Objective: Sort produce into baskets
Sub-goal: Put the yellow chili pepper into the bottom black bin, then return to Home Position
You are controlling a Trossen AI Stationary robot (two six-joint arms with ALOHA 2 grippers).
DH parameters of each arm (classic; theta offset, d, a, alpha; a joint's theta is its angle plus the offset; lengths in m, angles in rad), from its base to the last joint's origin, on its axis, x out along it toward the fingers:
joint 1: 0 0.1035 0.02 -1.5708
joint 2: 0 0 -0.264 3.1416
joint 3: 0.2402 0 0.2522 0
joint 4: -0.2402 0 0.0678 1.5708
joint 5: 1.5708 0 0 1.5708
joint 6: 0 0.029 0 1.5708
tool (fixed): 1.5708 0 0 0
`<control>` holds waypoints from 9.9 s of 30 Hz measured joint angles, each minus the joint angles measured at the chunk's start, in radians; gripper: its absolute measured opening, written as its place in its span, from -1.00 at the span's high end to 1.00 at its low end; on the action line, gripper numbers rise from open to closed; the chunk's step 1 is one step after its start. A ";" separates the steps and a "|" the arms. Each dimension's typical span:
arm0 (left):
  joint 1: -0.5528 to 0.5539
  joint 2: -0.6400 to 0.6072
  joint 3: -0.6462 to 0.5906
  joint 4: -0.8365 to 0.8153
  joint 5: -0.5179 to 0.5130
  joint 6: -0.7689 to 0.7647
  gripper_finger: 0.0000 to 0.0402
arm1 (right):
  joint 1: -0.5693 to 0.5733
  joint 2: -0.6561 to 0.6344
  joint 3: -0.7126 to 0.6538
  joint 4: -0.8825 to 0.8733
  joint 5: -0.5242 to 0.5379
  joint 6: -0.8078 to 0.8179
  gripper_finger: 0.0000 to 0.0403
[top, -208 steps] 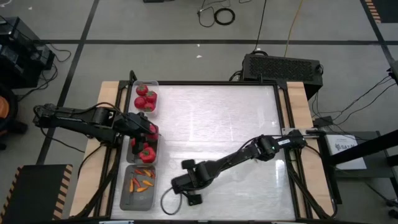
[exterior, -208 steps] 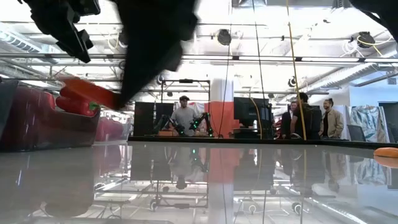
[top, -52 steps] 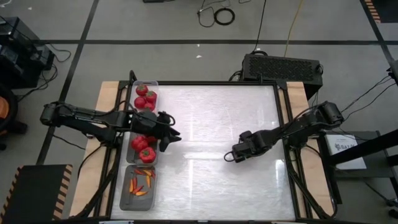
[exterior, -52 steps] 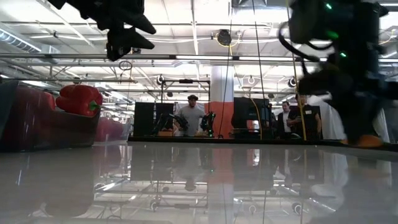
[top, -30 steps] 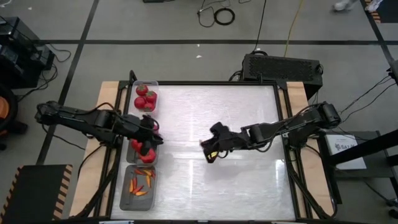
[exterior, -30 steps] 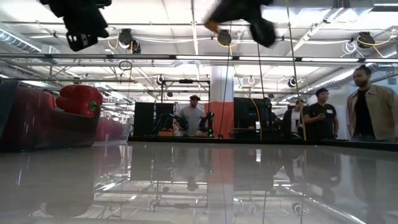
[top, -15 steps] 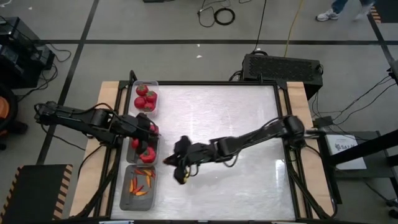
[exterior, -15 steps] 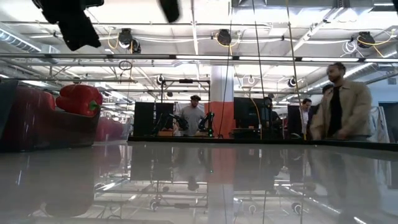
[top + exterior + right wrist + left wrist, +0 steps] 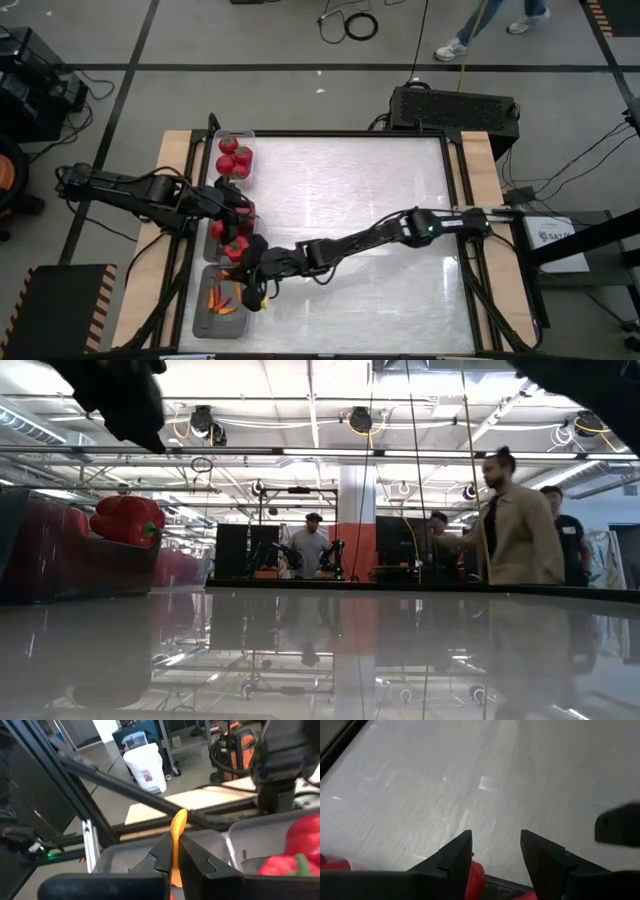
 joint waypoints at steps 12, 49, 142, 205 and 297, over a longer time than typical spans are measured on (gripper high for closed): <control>0.000 0.000 0.000 0.000 0.007 -0.004 0.11 | 0.003 0.119 0.049 0.057 0.001 -0.035 0.92; 0.000 0.002 -0.001 0.175 -0.024 0.032 0.11 | -0.047 -0.112 0.049 -0.469 0.001 -0.272 0.31; 0.255 -0.287 -0.130 0.496 0.034 0.099 0.22 | -0.203 -2.220 -1.946 -0.198 0.012 0.017 0.97; 0.255 -0.651 -0.739 0.762 0.185 0.134 0.93 | -0.205 -2.215 -2.241 -0.031 -0.130 -0.314 1.00; 0.255 -0.650 -0.739 0.765 0.184 0.151 0.93 | -0.204 -2.213 -2.241 -0.029 -0.128 -0.314 1.00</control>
